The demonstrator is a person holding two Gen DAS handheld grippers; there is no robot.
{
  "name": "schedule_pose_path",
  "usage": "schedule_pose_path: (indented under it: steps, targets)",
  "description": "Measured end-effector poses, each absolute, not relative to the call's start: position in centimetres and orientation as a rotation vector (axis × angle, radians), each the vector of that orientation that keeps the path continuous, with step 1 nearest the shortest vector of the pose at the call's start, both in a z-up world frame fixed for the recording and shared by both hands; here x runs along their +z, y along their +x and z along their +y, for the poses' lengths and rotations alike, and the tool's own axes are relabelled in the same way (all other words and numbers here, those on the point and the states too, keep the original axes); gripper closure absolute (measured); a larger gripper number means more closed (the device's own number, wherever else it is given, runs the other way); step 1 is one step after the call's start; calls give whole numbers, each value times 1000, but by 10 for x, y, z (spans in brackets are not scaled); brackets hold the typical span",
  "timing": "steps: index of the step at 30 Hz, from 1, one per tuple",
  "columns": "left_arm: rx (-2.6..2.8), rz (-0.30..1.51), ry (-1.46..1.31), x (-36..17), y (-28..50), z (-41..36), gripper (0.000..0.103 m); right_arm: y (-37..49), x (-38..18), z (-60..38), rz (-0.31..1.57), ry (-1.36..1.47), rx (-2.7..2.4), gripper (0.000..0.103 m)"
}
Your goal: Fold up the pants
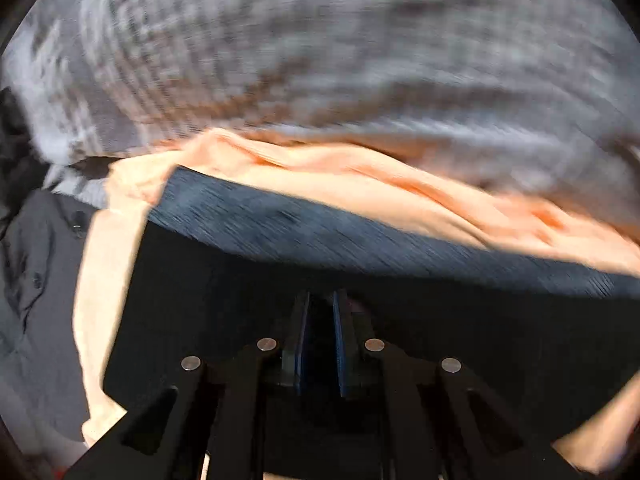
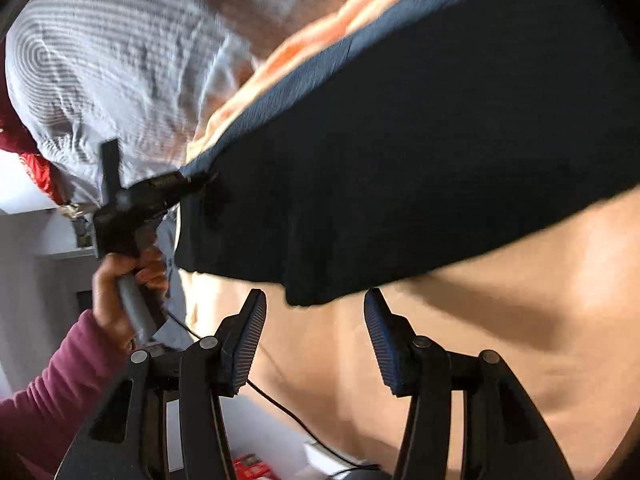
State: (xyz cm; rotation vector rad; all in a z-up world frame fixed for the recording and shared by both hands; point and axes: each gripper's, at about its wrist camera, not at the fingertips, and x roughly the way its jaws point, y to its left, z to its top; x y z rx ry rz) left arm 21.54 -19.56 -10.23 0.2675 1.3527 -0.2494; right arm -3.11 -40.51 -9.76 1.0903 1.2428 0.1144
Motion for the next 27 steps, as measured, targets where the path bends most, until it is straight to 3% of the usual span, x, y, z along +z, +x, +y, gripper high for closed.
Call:
schedule_pose_path:
  steps: [11,13,15,20,21,27]
  targets:
    - [-373,1328,354,-129,177,-188,90,-4,-145,-350,1182,1174,146,48]
    - [-383,1329,345,-129,179,-183,90,2,-150,-351,1160,1204,145,54]
    - [-382,1346,321,-134,189,-168,90,9,-150,-354,1168,1232,138,90]
    - [-387,1348,343,-133,191,-160,90,0,-103,-369,1118,1123,211,92]
    - [-385,1344,353,-131,189,-164,90,-1,-102,-368,1126,1116,211,97]
    - [-370,1336,436,-133,190,-174,90,-18,-133,-358,1283,1147,168,94]
